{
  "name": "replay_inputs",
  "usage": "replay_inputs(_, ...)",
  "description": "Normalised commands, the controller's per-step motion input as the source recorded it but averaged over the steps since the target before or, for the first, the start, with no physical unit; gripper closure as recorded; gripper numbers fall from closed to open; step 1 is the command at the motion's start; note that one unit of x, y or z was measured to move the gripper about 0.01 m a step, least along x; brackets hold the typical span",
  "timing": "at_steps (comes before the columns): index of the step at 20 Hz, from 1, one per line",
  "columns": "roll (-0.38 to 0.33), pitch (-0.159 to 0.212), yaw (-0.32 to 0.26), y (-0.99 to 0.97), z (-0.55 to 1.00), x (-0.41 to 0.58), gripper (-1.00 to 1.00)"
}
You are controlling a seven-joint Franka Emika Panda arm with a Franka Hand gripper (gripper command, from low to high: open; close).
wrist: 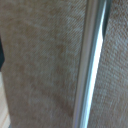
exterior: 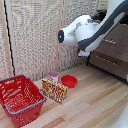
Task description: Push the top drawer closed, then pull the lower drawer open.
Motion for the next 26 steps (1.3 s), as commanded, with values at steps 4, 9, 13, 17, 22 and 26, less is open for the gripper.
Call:
replay_inputs(4, -0.024, 0.011, 0.014, -0.12, 0.00, 0.069, 1.00)
replay_inputs(9, -0.074, 0.000, 0.049, -0.13, 0.05, 0.000, 1.00)
replay_inputs(13, -0.113, 0.000, 0.067, -0.25, 0.17, -0.010, 1.00)
replay_inputs(17, -0.077, 0.000, 0.079, -0.35, 0.20, -0.010, 1.00)
replay_inputs(22, -0.075, 0.000, 0.076, -0.65, 0.30, -0.034, 1.00)
replay_inputs(26, -0.041, 0.000, 0.062, -0.87, 0.34, -0.057, 1.00)
